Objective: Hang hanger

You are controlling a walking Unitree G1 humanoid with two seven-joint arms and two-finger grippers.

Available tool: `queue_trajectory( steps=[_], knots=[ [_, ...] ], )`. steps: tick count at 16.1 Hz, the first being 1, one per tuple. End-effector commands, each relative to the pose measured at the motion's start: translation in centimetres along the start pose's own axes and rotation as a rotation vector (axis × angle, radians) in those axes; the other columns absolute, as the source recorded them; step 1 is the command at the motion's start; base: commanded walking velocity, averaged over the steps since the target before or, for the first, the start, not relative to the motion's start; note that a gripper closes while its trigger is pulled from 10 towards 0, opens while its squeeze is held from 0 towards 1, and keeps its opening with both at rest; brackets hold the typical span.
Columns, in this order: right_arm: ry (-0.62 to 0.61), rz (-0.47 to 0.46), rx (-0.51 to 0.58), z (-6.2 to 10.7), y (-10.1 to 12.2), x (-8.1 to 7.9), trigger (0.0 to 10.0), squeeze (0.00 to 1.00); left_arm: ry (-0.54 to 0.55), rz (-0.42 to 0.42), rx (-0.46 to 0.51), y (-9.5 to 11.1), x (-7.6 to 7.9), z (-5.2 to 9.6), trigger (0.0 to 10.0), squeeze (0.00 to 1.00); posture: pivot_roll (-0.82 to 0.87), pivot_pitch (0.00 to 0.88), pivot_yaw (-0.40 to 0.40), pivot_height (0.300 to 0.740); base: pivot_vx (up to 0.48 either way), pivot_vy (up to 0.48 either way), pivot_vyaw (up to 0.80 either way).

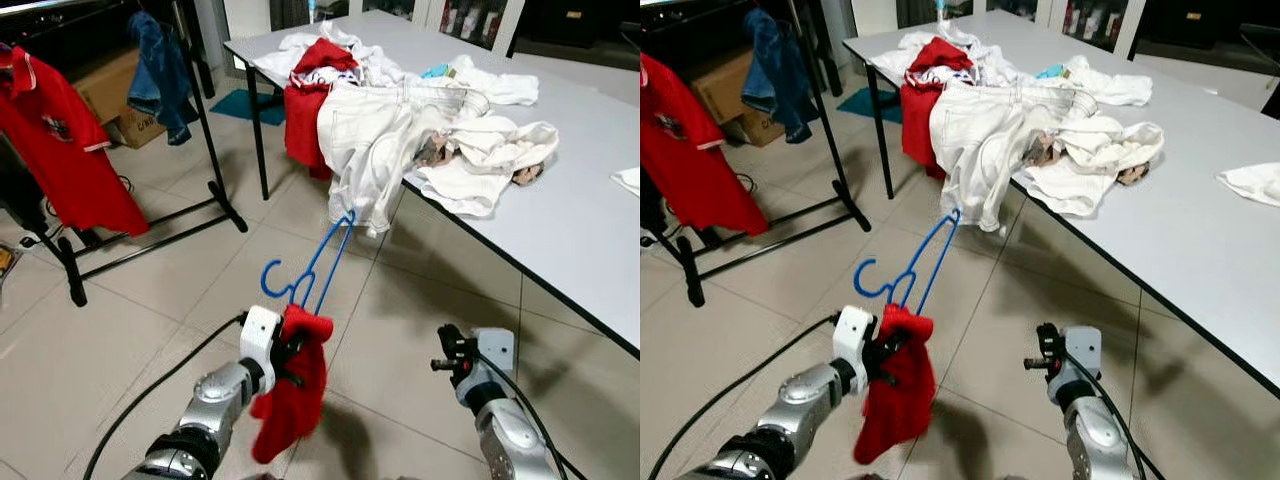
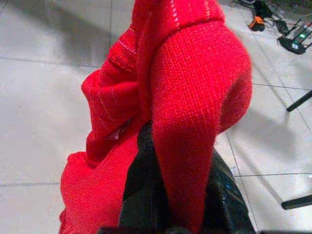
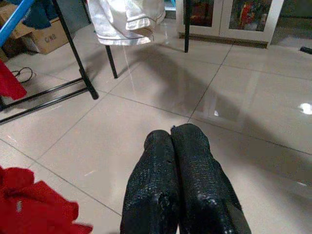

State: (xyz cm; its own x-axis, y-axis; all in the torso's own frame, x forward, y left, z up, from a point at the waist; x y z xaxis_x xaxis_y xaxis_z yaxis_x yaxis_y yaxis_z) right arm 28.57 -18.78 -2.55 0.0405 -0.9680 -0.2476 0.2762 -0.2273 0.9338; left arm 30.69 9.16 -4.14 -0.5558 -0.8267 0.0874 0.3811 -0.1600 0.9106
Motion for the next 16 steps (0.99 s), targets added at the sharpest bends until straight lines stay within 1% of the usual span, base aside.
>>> queue_trajectory(
  steps=[1, 3, 4, 6, 9, 11, 13, 16],
  knots=[
    [-0.006, 0.014, 0.012, -0.1, 0.3, 0.3, 10.0, 0.00, 0.015, -0.021, 0.048, 1.4, -0.4, -0.4, 10.0, 0.00, -0.11, 0.000, 0.027, 0.740, 0.000, 0.000, 0.00],
    [-0.006, 0.021, -0.004, -0.1, -0.1, 0.5, 10.0, 0.00, 0.040, -0.014, 0.053, 1.6, -0.7, -0.4, 10.0, 0.00, -0.09, 0.000, 0.015, 0.740, 0.000, 0.000, 0.00],
    [-0.008, 0.025, -0.018, -0.1, -0.4, 0.8, 10.0, 0.00, 0.074, -0.004, 0.045, 1.3, -1.2, -0.3, 10.0, 0.00, -0.07, 0.000, 0.002, 0.740, 0.000, 0.000, 0.00],
    [-0.013, 0.032, -0.029, -0.2, -0.4, 1.3, 10.0, 0.00, 0.101, 0.010, 0.040, 1.1, -1.5, -0.2, 10.0, 0.00, -0.06, 0.000, -0.007, 0.740, 0.000, 0.000, 0.00],
    [-0.009, 0.038, -0.031, -0.3, -0.4, 1.4, 10.0, 0.00, 0.113, 0.017, 0.030, 0.7, -1.6, -0.1, 10.0, 0.00, -0.06, 0.000, -0.011, 0.740, 0.000, 0.000, 0.00],
    [-0.012, 0.044, -0.034, -0.2, -0.4, 1.7, 10.0, 0.00, 0.126, 0.026, -0.002, -0.3, -1.7, 0.3, 10.0, 0.00, -0.07, 0.000, -0.007, 0.740, 0.000, 0.000, 0.00],
    [-0.027, 0.048, -0.051, 0.0, -0.9, 2.0, 10.0, 0.00, 0.119, 0.010, -0.034, -1.0, -1.5, 0.4, 10.0, 0.00, -0.08, 0.000, -0.006, 0.740, 0.000, 0.000, 0.00],
    [-0.017, 0.039, -0.050, 0.1, -1.2, 1.6, 10.0, 0.00, 0.102, -0.004, -0.038, -1.0, -1.2, 0.3, 10.0, 0.00, -0.08, 0.000, 0.002, 0.740, 0.000, 0.000, 0.00]
  ],
)
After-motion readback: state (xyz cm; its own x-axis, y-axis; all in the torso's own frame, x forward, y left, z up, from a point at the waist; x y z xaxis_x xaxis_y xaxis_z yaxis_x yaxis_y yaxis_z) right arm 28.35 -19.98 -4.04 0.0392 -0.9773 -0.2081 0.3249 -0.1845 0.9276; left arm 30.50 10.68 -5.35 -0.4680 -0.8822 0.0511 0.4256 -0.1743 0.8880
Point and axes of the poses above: a point about 5 cm out from each wrist's last joint towards the gripper, its own z axis pointing back from the gripper into the wrist, its own y axis along the axis of the wrist's last joint, x = y × z, the point moved 6 cm from there along -z, pointing out of the wrist towards the gripper, and after that the axes turned 8 degrees about -z, right-handed, at the moved point
